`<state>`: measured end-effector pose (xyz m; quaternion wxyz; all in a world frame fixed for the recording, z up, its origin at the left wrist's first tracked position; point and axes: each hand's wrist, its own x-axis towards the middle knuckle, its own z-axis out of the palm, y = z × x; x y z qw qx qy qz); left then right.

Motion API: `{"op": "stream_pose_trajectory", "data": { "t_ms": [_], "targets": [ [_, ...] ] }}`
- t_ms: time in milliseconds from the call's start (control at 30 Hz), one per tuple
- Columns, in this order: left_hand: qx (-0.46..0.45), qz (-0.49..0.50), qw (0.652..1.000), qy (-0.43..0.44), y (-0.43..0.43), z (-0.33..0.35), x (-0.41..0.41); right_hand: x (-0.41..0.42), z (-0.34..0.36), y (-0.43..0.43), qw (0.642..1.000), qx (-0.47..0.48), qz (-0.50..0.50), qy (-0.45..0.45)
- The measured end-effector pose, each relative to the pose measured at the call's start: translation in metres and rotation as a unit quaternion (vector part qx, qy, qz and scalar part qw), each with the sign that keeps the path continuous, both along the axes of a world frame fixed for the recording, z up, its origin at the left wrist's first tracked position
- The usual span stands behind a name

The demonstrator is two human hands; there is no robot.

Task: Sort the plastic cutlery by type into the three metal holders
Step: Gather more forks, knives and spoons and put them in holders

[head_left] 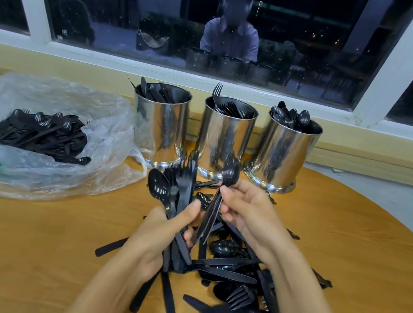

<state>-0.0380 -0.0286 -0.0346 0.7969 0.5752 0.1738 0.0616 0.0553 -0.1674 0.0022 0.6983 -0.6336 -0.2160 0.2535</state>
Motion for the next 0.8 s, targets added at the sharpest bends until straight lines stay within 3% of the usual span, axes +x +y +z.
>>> {"op": "stream_pose_trajectory", "data": {
  "t_ms": [167,300,433,533,633,733,800],
  "targets": [
    [-0.022,-0.053,0.998,-0.005,-0.004,0.002,-0.001,0.000,-0.003,0.001,0.998,0.023,0.053,0.018],
    [0.073,-0.003,0.997,-0.012,-0.002,-0.001,-0.001,-0.001,0.002,0.002,1.000,0.004,0.028,0.006],
    [0.150,0.021,0.988,-0.020,-0.006,-0.006,0.002,-0.001,0.006,0.005,0.985,-0.088,-0.078,-0.126],
    [0.094,0.005,0.996,-0.004,-0.007,-0.006,0.002,0.002,0.006,0.003,0.967,-0.123,-0.145,-0.172],
    [0.001,-0.013,1.000,0.018,-0.004,-0.007,0.003,0.005,0.017,-0.006,0.964,-0.065,-0.191,-0.173],
    [-0.112,-0.030,0.993,0.010,-0.006,-0.004,0.004,0.005,0.024,-0.015,0.980,-0.030,-0.139,-0.137],
    [-0.095,-0.052,0.994,0.015,-0.005,-0.005,0.004,0.001,0.022,-0.012,0.986,-0.068,-0.079,-0.132]
  ]
}}
